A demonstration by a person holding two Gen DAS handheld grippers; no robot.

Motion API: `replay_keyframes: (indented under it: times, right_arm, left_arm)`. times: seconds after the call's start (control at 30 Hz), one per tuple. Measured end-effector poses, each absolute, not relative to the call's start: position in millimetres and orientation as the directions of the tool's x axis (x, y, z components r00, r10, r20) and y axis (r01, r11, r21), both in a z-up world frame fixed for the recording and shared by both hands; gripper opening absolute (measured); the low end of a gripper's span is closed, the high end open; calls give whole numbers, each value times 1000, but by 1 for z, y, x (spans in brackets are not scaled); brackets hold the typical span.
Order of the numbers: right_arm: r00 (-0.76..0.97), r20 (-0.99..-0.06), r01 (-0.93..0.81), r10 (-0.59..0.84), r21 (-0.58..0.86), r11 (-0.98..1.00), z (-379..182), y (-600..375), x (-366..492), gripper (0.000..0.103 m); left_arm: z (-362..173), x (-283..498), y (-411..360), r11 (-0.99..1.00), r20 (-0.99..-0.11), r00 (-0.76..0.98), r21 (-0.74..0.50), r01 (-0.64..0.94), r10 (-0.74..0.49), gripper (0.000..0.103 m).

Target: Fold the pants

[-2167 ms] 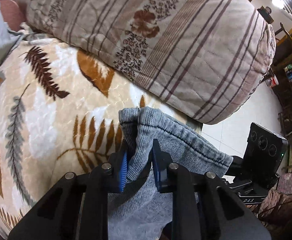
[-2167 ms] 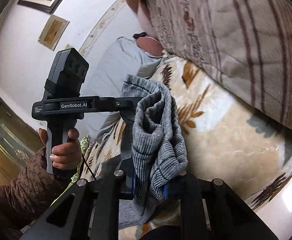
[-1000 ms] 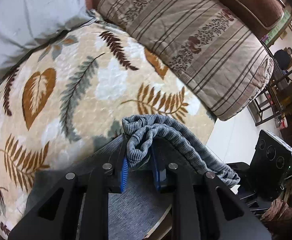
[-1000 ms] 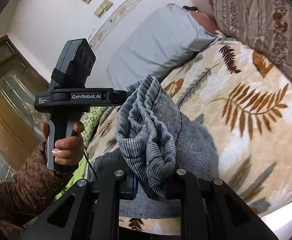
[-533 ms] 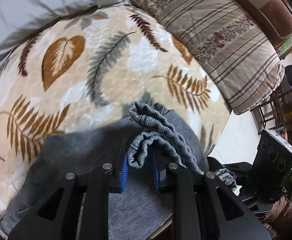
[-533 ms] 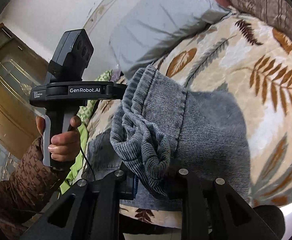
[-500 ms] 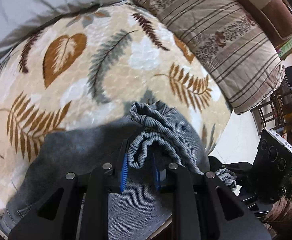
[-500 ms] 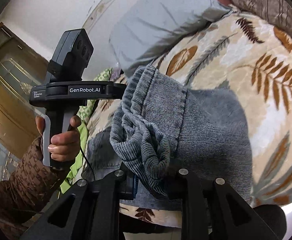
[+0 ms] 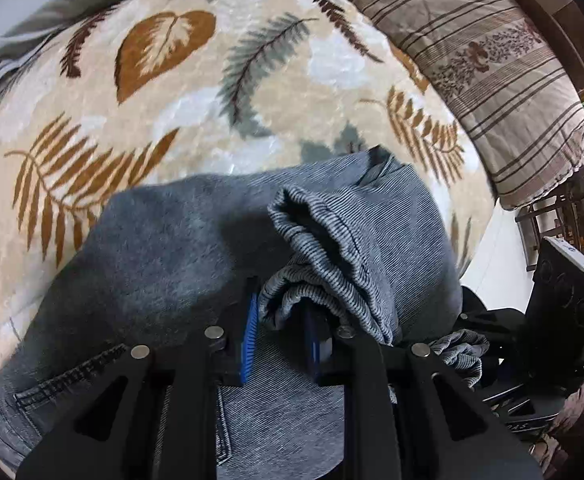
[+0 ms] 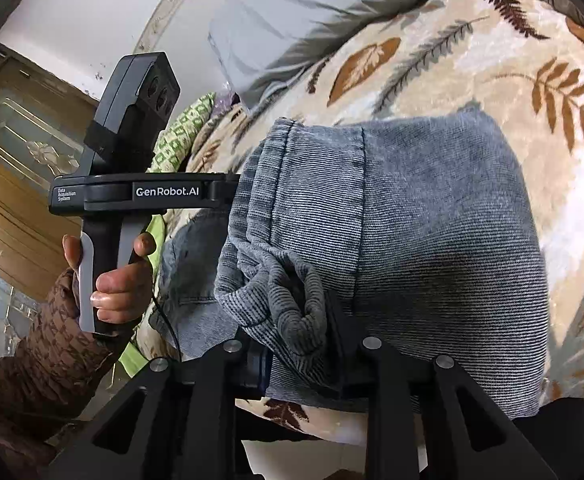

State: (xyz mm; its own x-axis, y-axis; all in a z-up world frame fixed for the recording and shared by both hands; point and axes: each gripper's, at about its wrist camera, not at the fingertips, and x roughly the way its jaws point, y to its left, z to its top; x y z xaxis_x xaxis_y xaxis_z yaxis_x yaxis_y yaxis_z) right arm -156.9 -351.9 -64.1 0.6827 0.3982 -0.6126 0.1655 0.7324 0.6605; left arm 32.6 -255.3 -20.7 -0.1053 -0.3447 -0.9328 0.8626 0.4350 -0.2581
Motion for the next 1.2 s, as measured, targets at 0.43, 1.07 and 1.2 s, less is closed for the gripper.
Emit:
replay_keyframes:
  times: [0.43, 1.07, 1.2]
  right_arm:
    - [644, -643, 176, 413, 651, 739, -73, -340, -138, 36]
    - [637, -662, 88, 395, 571, 816, -36, -318, -146, 56]
    - [693, -613, 69, 379, 580, 812, -18, -330, -164, 57]
  left_arm:
    - [-40, 35, -241, 497, -956, -68, -208, 842, -285, 18]
    - [-10, 3, -224, 567, -960, 151, -10, 824, -236, 38]
    - [0, 0, -224, 565, -955, 181, 17, 825, -234, 39]
